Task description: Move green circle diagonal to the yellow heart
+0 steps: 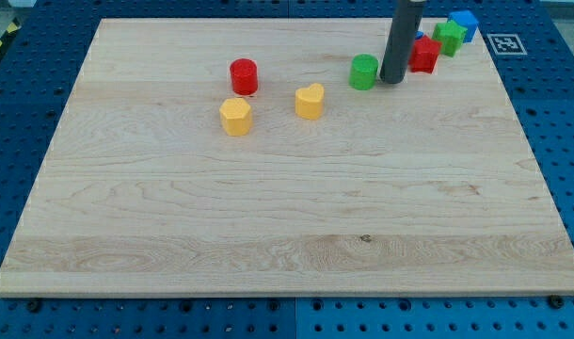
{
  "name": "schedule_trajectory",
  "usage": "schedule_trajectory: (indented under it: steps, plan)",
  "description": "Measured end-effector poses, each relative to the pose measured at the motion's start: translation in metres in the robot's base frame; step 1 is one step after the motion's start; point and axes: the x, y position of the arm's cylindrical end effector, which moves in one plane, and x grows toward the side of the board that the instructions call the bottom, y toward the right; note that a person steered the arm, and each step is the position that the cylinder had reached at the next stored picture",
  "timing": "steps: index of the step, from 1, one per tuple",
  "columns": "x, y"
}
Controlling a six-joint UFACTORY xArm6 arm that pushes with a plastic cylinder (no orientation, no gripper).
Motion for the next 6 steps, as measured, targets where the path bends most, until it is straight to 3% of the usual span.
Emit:
schedule_trajectory:
  steps: [4, 6]
  plan:
    - [0.006, -0.046]
    - [0.043, -0.031]
